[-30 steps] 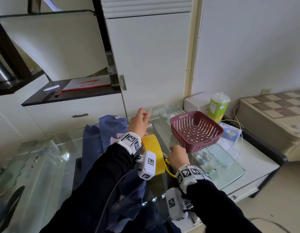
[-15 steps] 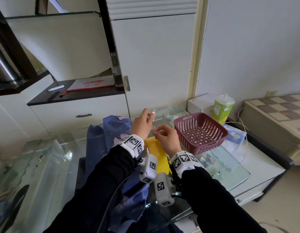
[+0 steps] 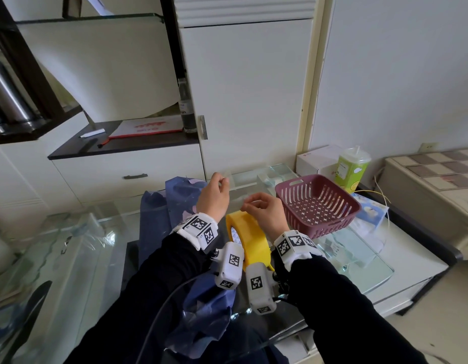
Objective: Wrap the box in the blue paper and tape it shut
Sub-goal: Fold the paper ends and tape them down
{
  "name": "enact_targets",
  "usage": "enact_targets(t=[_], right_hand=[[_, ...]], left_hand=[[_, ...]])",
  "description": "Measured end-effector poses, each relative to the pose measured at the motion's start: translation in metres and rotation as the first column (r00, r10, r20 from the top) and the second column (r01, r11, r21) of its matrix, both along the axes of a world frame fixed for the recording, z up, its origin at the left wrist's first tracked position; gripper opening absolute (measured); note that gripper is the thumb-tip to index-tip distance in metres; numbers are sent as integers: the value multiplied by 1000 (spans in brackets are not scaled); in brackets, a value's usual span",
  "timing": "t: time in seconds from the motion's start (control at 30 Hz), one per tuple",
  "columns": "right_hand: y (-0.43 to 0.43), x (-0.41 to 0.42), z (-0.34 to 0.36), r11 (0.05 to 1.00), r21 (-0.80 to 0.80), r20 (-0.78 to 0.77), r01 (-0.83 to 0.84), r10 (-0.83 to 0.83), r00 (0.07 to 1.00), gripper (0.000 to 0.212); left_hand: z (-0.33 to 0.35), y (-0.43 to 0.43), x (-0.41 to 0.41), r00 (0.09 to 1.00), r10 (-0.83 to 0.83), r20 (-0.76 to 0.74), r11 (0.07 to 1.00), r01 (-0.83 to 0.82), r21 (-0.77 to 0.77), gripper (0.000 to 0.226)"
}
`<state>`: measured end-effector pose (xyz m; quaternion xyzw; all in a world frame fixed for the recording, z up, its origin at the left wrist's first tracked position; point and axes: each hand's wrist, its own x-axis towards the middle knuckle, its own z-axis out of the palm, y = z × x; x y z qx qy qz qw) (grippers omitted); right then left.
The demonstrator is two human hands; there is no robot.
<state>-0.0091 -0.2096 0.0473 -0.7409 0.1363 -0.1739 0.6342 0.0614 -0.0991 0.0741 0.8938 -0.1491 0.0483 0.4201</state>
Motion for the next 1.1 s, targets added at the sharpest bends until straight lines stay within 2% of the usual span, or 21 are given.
enact_targets(t=[0.17, 0.37, 0.47, 0.7, 0.8, 0.9, 1.1], right_hand=[[-8, -2, 1, 1000, 7, -18, 16, -16, 1000, 23], [-4, -2, 1, 1000, 10, -11, 16, -16, 1000, 25], [1, -3, 2, 1000, 4, 8, -21, 21, 1000, 25], [4, -14, 0, 985, -174, 17, -13, 16, 1000, 29], [9, -17, 5, 974, -228, 36, 2, 7, 999, 28], [17, -21, 8, 956, -294, 49, 7, 8, 999, 17], [28, -28, 10, 939, -338, 63, 64, -45, 997, 23]], left_hand=[[0, -1, -3, 984, -59, -168, 998, 58, -7, 20], [3, 0, -10, 926, -117, -359, 954, 4, -301, 21], [3, 7, -10, 924, -112, -366, 933, -29, -358, 21], [5, 13, -21, 904, -120, -411, 889, -87, -449, 19], [10, 18, -22, 905, -104, -413, 875, -114, -471, 19], [11, 22, -26, 911, -76, -404, 869, -139, -476, 18], [14, 26, -36, 930, -46, -365, 871, -141, -470, 19]])
